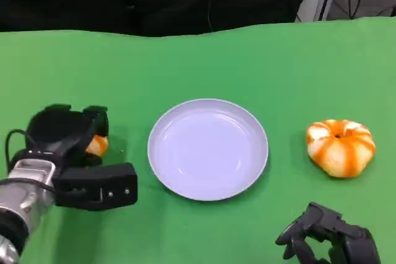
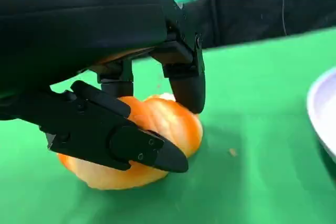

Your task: Grasp the bread from the table and place it into the plate.

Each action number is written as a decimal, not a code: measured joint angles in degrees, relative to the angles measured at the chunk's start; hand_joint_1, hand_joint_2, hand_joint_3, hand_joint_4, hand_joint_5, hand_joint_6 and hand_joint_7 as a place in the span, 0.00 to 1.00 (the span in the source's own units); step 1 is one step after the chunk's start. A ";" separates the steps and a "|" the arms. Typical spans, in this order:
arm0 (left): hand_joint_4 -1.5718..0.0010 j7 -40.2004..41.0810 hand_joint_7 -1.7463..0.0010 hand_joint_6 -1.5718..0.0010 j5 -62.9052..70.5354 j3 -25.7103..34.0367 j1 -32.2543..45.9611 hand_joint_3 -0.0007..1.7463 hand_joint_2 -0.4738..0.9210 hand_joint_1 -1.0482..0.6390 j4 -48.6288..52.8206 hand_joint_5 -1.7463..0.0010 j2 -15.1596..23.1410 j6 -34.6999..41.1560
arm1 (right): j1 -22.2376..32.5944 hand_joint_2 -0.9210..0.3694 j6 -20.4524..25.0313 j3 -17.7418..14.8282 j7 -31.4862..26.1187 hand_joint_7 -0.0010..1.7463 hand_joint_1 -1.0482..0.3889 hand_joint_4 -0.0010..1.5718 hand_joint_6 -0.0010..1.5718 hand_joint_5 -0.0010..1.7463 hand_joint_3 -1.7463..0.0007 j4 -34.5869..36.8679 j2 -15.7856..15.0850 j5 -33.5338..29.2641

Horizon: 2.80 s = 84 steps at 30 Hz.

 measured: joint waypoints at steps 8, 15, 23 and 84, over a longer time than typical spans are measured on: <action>0.52 0.43 0.00 0.66 0.36 -0.05 0.02 0.04 0.97 0.51 -0.02 0.00 0.45 -0.03 | -0.17 0.00 0.00 0.00 0.00 0.71 0.26 0.52 0.56 0.90 0.74 0.00 0.00 0.00; 0.51 0.44 0.00 0.65 0.38 -0.05 0.02 0.05 0.99 0.52 -0.04 0.00 0.45 -0.24 | -0.17 0.00 0.00 0.00 0.00 0.71 0.26 0.52 0.56 0.90 0.74 0.00 0.00 0.01; 0.49 2.30 0.00 0.62 0.95 3.34 7.23 0.09 1.00 0.53 -25.66 0.00 6.39 -1.79 | -0.90 0.00 -0.01 0.09 0.31 0.71 0.26 0.52 0.56 0.90 0.74 0.18 0.03 0.19; 0.47 -10.14 0.07 0.55 1.04 0.09 4.24 0.52 0.72 0.53 -26.68 0.00 -12.76 -4.79 | -0.75 0.00 -0.01 0.56 0.30 0.70 0.26 0.53 0.56 0.88 0.74 0.34 0.14 0.37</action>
